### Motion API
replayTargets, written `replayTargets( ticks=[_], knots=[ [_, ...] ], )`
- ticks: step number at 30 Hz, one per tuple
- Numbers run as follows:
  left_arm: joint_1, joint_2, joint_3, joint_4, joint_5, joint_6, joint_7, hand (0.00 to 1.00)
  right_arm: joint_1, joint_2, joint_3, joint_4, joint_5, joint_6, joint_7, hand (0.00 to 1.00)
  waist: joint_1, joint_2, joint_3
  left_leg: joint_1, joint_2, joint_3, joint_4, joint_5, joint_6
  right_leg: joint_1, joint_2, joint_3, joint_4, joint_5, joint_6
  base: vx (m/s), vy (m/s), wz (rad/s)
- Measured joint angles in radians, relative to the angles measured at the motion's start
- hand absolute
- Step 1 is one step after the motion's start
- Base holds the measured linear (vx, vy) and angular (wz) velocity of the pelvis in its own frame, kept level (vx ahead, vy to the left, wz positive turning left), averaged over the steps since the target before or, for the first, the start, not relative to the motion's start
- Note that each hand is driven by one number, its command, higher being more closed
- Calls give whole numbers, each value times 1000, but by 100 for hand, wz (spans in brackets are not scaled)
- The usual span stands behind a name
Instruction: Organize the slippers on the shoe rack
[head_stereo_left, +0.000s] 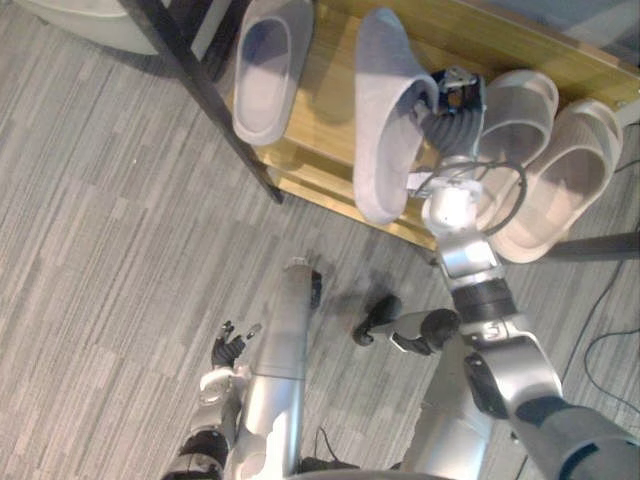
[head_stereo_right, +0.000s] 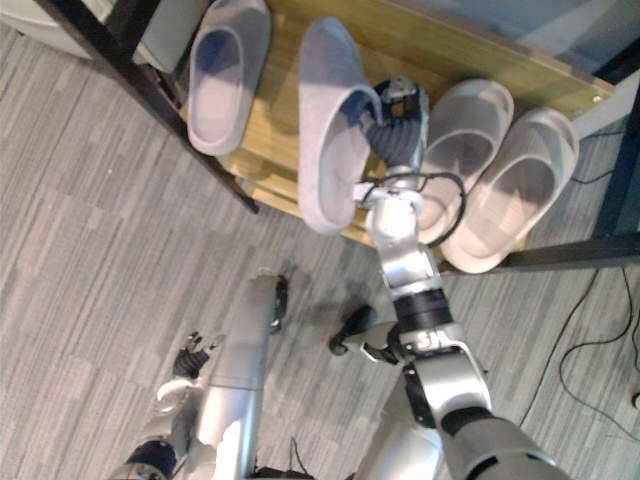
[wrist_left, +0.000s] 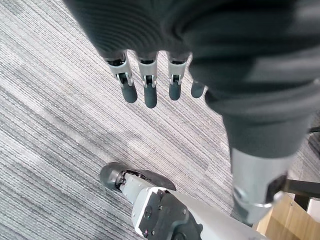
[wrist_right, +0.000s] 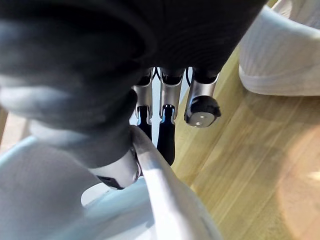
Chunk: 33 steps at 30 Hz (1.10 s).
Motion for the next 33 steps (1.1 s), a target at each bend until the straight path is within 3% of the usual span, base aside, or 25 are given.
replayTargets(
  ticks=[19, 20, 24, 33],
  knots=[
    [0, -4, -1, 2, -29, -1, 40, 0, -128, 60, -17, 201, -12, 65, -74, 100, 22, 0, 0, 10, 0, -5, -31, 9, -10, 16, -1, -13, -24, -7, 3, 8, 41, 2],
    [0, -4, -1, 1, -34, -1, 41, 0, -141, 67, -17, 213, -24, 70, -84, 0, 24, 0, 0, 9, 0, -6, -30, 8, -10, 16, -1, -14, -24, -7, 3, 8, 44, 3],
    [-1, -4, -10, -3, -39, -1, 58, 0, -188, 82, -17, 245, -40, 95, -107, 0, 32, 1, -1, -5, -2, -16, -30, 9, -10, 15, -3, -27, -23, -13, 5, 8, 43, 6],
    [-1, -7, -10, -9, -39, -1, 61, 0, -216, 106, -22, 255, -30, 96, -143, 0, 37, 4, -1, -19, -13, -29, -20, 4, -20, 10, -15, -37, -2, -38, 3, 8, 31, 6]
  ],
)
